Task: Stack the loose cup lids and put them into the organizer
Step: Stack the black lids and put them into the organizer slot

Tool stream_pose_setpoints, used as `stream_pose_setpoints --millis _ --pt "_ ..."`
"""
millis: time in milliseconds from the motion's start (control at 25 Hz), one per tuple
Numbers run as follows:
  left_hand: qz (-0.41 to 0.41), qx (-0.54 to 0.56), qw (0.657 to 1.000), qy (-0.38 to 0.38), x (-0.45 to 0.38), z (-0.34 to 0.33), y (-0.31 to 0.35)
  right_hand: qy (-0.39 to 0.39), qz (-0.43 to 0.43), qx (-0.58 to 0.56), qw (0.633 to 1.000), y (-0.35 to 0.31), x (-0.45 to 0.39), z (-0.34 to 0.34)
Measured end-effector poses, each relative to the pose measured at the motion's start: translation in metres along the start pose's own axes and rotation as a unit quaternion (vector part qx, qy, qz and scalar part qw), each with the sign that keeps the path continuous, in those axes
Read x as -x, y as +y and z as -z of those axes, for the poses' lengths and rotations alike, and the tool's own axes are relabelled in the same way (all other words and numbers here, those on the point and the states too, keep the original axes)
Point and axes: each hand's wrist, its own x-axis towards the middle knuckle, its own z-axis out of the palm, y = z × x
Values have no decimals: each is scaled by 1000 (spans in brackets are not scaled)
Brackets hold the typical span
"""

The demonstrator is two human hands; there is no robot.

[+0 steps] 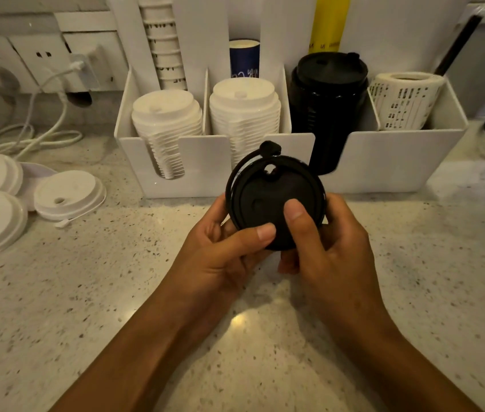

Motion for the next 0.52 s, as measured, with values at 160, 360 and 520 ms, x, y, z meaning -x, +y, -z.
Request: stream_pose_setpoints --millis 160,360,520 --pt "-12 -55 998 8 -4 3 5 16 8 -6 1000 -1 0 3" --pt "4 -46 999 24 -8 2 2 26 -51 -100 993 2 -7 12" --pt "12 -14 998 57 -8 -2 2 9 -63 -133 989 4 -9 17"
